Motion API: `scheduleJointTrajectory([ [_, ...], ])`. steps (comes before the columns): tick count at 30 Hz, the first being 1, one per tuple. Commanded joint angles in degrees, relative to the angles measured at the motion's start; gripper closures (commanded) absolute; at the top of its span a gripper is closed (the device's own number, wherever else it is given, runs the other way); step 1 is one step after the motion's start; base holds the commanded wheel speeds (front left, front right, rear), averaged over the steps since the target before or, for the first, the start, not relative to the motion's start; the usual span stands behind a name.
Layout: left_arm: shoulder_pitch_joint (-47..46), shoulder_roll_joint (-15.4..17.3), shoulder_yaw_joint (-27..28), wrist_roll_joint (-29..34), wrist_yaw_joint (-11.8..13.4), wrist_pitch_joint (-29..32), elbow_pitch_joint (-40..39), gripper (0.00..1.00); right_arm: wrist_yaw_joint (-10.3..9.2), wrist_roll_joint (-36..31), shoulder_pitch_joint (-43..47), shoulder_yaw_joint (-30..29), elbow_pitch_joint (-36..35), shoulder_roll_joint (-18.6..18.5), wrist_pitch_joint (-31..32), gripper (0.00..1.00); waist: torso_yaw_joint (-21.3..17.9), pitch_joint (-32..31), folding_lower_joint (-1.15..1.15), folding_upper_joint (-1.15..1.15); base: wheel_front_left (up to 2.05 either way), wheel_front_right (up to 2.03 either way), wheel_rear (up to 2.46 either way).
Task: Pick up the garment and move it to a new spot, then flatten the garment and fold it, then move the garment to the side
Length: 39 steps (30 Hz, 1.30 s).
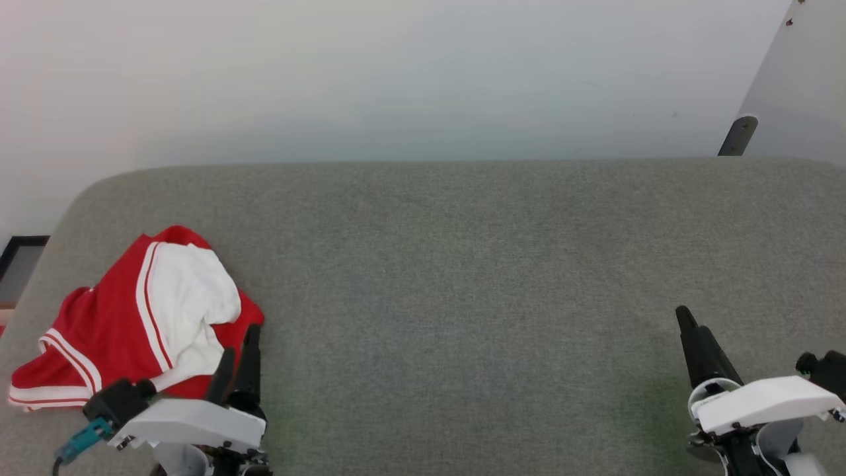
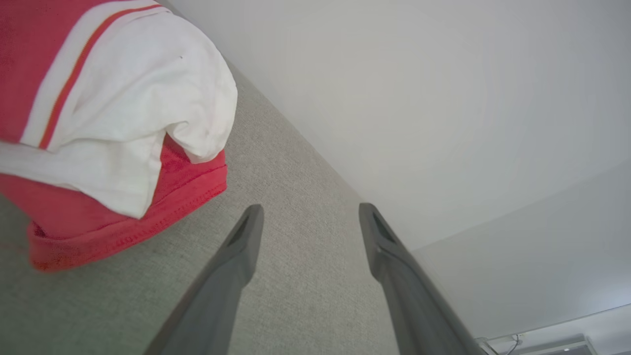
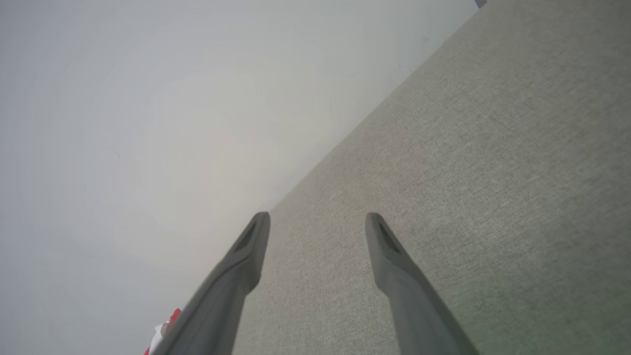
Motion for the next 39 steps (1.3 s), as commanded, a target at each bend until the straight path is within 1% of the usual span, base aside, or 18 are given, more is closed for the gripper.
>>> scheduleJointTrajectory([
  [1,-1.7,0.7,-0.2,2.4,0.5,-0.5,-0.7,0.00,0.03,-2.5,-2.4,0.3,-0.5,-0.6,-0.6,0.00,0.0,0.0,0.00,0.00,0.00,0.00,0.00],
  [12,-2.5,1.8,-1.6,12.3,2.0,-2.7,-1.2,0.00,0.03,-13.6,-3.9,0.9,0.0,-1.1,-2.8,0.00,-0.1,0.0,0.00,0.00,0.00,0.00,0.00],
  [28,-3.5,2.7,-3.2,23.6,3.0,-5.5,-1.2,0.00,0.04,-26.1,-5.9,1.2,1.6,-1.8,-5.5,0.00,0.0,0.1,0.00,0.00,0.00,0.00,0.00],
  [39,-3.2,3.4,-4.4,30.9,3.5,-7.2,-0.6,0.00,0.04,-35.1,-6.5,-0.4,2.9,-1.4,-7.2,0.00,-0.2,-0.2,0.00,0.00,0.00,0.00,0.00],
])
